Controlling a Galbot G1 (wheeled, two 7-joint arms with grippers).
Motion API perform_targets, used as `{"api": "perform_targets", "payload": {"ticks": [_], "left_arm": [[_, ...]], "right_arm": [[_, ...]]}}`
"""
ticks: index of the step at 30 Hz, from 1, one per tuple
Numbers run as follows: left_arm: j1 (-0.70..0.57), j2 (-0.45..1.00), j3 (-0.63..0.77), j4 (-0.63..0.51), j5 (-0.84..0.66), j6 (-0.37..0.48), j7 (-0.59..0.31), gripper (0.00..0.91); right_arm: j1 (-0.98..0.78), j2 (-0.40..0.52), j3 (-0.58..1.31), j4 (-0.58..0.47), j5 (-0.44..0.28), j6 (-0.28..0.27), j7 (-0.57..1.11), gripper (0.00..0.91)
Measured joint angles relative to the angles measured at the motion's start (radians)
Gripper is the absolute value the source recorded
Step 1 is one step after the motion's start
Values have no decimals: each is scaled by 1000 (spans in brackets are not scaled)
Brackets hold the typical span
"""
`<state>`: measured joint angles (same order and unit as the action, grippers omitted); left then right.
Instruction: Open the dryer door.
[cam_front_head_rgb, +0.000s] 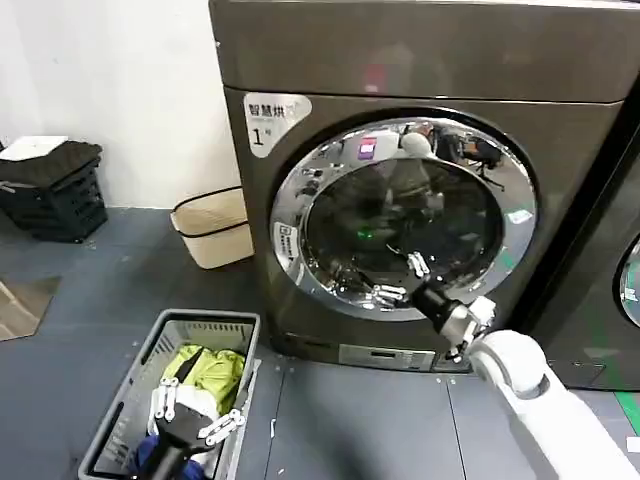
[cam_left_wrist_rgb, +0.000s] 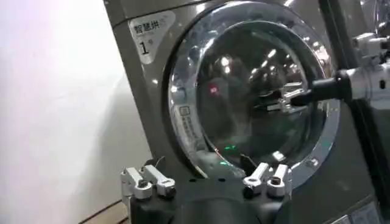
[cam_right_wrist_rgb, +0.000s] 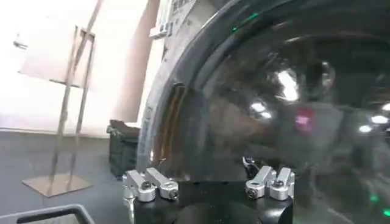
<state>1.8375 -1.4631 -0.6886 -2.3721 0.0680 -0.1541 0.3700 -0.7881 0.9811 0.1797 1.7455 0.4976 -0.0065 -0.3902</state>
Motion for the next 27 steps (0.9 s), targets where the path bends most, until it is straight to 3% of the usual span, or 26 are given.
{"api": "perform_targets", "payload": {"ticks": [27], "left_arm": [[-8, -5, -9, 4, 1, 3, 6, 907]], "right_arm": [[188, 94, -201, -101, -9, -28, 33, 907]]}}
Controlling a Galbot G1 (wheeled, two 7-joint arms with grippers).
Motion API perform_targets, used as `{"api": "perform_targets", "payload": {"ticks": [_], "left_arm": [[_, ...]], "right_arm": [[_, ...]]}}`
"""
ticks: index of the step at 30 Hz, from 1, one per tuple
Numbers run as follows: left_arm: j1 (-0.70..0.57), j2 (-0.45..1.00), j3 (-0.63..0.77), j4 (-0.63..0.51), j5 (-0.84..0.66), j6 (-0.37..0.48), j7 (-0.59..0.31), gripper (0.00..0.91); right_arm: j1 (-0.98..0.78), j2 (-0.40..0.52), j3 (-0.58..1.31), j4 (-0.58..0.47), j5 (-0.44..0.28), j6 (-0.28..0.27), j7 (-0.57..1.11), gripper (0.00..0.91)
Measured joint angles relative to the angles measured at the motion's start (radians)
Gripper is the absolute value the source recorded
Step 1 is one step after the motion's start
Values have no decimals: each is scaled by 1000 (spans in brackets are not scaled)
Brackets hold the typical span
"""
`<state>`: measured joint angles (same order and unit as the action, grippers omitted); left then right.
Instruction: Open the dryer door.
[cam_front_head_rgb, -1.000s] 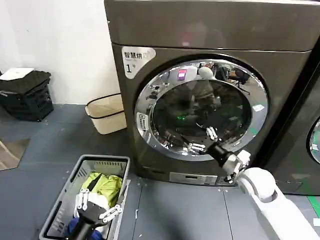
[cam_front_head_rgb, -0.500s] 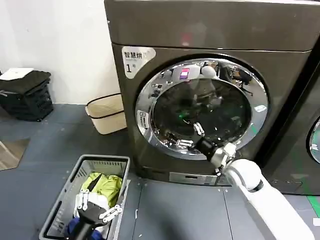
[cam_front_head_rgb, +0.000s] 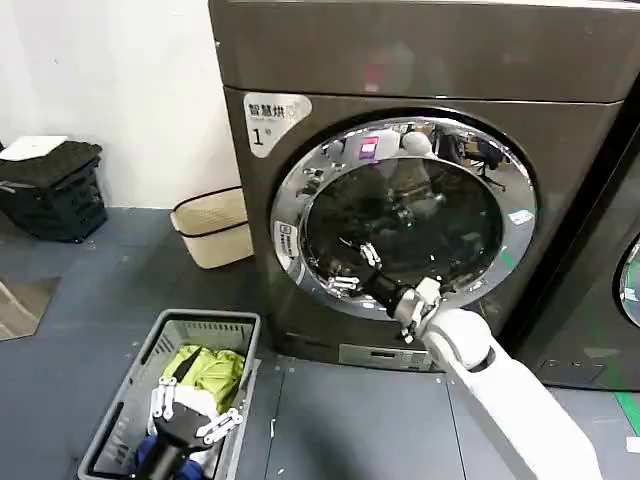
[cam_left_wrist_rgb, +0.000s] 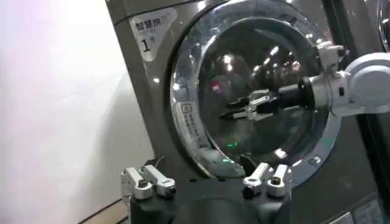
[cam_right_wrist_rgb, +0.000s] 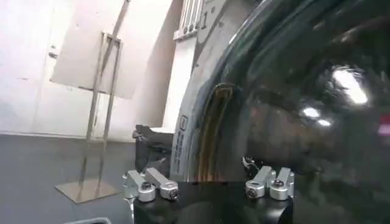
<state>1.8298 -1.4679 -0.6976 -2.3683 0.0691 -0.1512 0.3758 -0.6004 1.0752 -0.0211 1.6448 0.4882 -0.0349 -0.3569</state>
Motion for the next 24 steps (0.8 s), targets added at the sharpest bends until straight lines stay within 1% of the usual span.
{"api": "perform_targets", "payload": {"ticks": [16, 24], "left_arm": [[-3, -1, -5, -3, -3, 1, 2, 907], [-3, -1, -13, -4, -6, 1, 2, 907]], "right_arm": [[96, 49, -83, -74, -2, -5, -5, 907], [134, 61, -126, -105, 3, 0, -41, 907]]}}
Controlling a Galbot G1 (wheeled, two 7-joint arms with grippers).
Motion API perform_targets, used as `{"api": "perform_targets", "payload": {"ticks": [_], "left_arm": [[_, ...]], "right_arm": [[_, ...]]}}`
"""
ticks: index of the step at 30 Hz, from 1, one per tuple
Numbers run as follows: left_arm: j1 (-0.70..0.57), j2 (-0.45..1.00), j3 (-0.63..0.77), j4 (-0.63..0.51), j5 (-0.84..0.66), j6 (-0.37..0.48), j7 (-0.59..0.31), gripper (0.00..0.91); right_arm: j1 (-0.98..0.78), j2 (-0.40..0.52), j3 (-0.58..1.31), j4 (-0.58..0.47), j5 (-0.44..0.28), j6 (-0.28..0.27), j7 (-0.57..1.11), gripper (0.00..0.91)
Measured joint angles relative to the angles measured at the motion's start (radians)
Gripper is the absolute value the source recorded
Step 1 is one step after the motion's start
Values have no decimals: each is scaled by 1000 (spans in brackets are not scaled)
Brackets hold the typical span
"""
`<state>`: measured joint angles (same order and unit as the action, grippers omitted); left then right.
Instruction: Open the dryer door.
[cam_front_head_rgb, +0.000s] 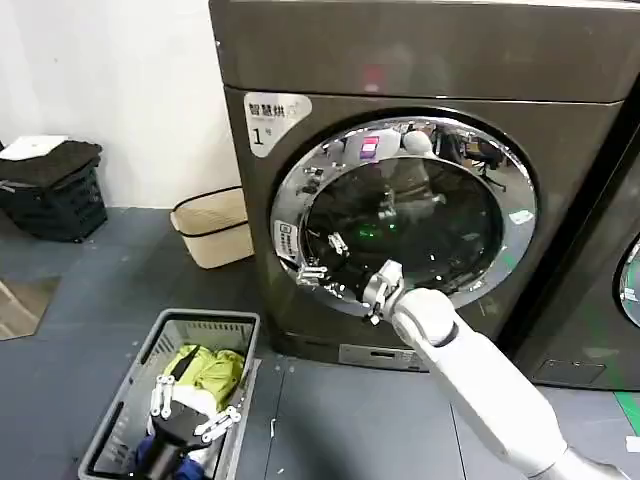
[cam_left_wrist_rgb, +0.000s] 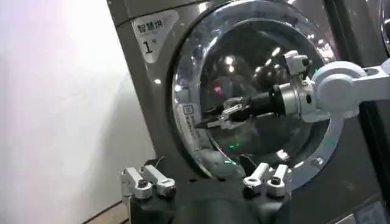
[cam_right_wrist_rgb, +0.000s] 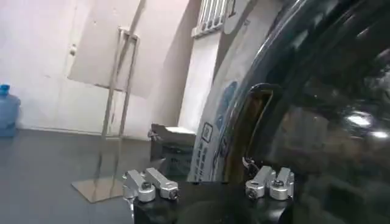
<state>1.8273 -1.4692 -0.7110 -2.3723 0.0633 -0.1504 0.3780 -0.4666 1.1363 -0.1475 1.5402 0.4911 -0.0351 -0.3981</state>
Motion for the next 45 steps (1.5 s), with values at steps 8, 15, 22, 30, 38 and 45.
{"api": "perform_targets", "payload": {"ticks": [8, 15, 22, 30, 38, 45], "left_arm": [[-2, 1, -9, 0, -8, 0, 0, 907], [-9, 7, -26, 2, -23, 1, 1, 907], [-18, 19, -50, 3, -44, 8, 2, 907], [-30, 37, -78, 7, -68, 13, 3, 907], [-55, 73, -102, 23, -101, 24, 5, 907], [-97, 127, -115, 52, -154, 39, 7, 907]], "right_arm": [[7, -20, -11, -2, 37, 29, -90, 907], [-15, -61, -12, 30, 87, 78, -173, 907], [-36, -125, 0, 53, 149, 156, -314, 907], [-76, -210, 34, 103, 213, 173, -519, 907], [-144, -286, 94, 175, 253, 188, -653, 907], [-247, -365, 194, 251, 296, 201, -798, 907]]}}
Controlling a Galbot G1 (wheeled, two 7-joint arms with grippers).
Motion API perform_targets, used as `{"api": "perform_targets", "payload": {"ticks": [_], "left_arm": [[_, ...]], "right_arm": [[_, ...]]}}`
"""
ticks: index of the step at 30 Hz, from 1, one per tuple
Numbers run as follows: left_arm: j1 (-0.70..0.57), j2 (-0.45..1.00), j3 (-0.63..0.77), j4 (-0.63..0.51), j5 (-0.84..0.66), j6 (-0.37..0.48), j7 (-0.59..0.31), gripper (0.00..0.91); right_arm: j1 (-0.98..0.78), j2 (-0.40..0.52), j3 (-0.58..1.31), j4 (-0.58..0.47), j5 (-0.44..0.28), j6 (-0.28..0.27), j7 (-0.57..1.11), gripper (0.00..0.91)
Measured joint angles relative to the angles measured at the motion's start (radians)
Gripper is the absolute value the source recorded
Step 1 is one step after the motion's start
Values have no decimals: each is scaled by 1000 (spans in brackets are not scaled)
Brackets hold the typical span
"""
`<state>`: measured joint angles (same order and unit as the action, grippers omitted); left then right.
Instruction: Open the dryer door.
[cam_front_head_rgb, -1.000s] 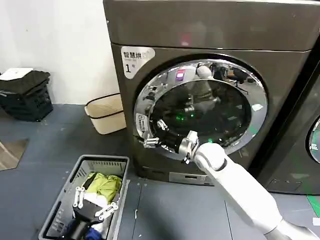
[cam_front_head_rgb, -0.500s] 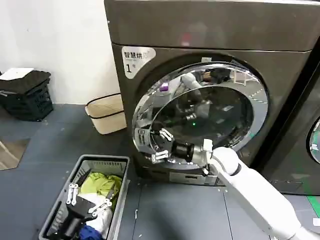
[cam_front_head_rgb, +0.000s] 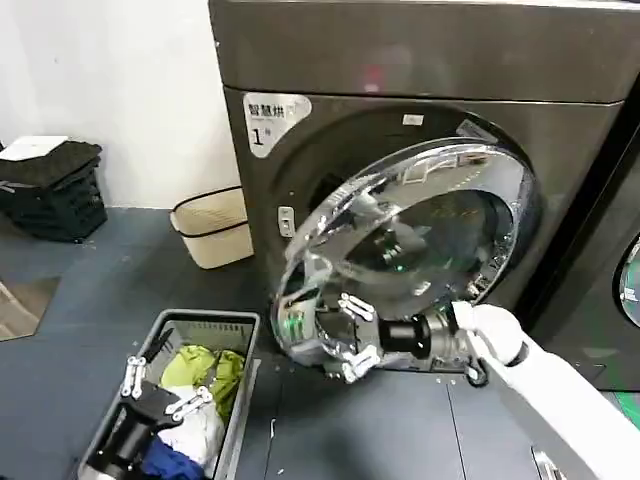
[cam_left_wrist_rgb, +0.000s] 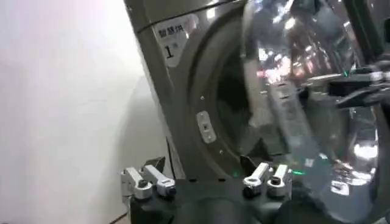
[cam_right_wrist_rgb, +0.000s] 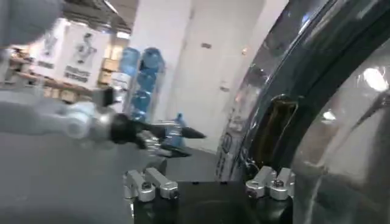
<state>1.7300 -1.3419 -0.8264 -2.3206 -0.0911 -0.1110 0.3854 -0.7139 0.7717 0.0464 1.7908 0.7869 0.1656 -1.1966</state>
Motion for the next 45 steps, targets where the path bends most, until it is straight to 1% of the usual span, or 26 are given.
{"api": "perform_targets", "payload": {"ticks": [7, 11, 16, 21, 26, 30, 35, 39, 42, 45], "left_arm": [[-71, 86, 10, 47, -57, 12, 3, 907], [-114, 141, 30, 77, -71, 11, 17, 907], [-174, 213, 85, 114, -72, 9, 36, 907], [-256, 268, 157, 155, -102, 11, 48, 907], [-353, 310, 252, 197, -118, 9, 66, 907], [-433, 331, 358, 226, -114, 4, 73, 907], [-535, 335, 490, 265, -124, -3, 78, 907], [-614, 335, 583, 300, -147, -7, 78, 907], [-667, 335, 654, 322, -155, -11, 79, 907], [-718, 327, 722, 343, -159, -15, 77, 907]], "right_arm": [[-134, -71, 153, 68, 12, 22, -118, 907], [-251, -105, 292, 96, 12, 59, -122, 907], [-407, -112, 487, 104, 14, 76, -119, 907], [-581, -88, 719, 129, 24, 86, -99, 907], [-789, -15, 956, 165, 19, 136, -24, 907], [-938, 72, 1129, 190, 12, 192, 36, 907], [-1089, 194, 1315, 188, 23, 257, 79, 907], [-1177, 294, 1424, 169, 22, 311, 121, 907], [-1216, 363, 1486, 150, 18, 337, 153, 907], [-1227, 433, 1539, 122, -15, 361, 214, 907]]}}
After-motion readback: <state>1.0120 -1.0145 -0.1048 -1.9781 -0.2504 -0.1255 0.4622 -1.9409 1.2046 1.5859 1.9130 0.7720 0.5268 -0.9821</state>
